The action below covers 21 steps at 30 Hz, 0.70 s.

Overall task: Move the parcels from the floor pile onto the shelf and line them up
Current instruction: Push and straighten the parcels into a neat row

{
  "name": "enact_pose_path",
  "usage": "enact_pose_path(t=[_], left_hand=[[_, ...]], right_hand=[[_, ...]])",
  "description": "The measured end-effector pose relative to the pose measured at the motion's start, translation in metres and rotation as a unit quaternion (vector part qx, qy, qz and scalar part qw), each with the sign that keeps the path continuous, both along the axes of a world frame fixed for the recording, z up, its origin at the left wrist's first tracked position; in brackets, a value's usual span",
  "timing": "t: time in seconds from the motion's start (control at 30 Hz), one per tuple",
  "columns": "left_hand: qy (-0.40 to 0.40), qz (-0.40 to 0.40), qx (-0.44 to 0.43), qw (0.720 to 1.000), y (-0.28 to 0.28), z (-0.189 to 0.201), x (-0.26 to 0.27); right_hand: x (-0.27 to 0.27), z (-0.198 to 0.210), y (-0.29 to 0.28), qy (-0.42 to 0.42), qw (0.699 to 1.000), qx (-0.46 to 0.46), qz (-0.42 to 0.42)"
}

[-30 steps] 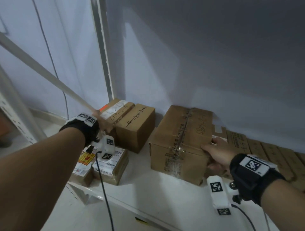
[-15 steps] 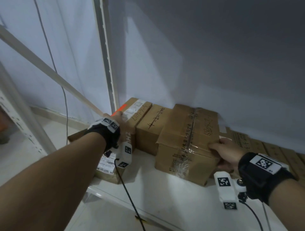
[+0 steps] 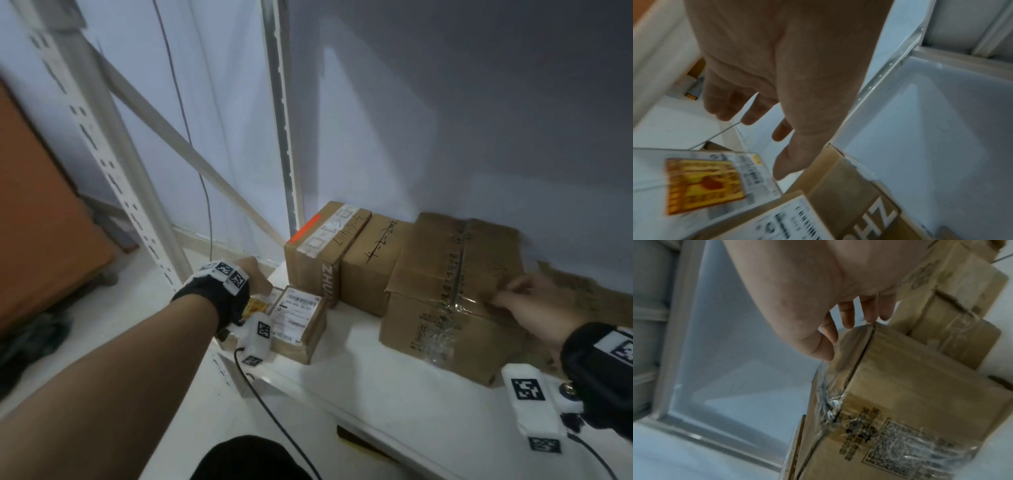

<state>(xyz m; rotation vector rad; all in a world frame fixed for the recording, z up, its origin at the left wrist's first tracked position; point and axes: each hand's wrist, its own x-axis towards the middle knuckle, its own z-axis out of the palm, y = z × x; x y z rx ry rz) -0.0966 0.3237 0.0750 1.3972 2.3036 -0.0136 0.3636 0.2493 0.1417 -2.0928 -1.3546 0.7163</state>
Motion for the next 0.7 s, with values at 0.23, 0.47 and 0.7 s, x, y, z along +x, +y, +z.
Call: enact_pose_path(t=[0.23, 0.47, 0.7], left_hand=[[-0.007, -0.033, -0.092, 0.995, -0.062, 0.002, 0.017], [-0.058, -0.017, -0.062, 0.996, -0.085, 0.007, 0.036], [-0.035, -0.041, -0.028, 0.998, -0.081, -0.004, 0.041]], right_hand=[[-0.040, 0.022, -0.005, -0.056, 0.996, 0.024, 0.067], [-0.063, 0.016, -0.009, 0.008, 0.995, 0.032, 0.094], [-0.072, 0.011, -0.014, -0.037, 0.992, 0.021, 0.116]])
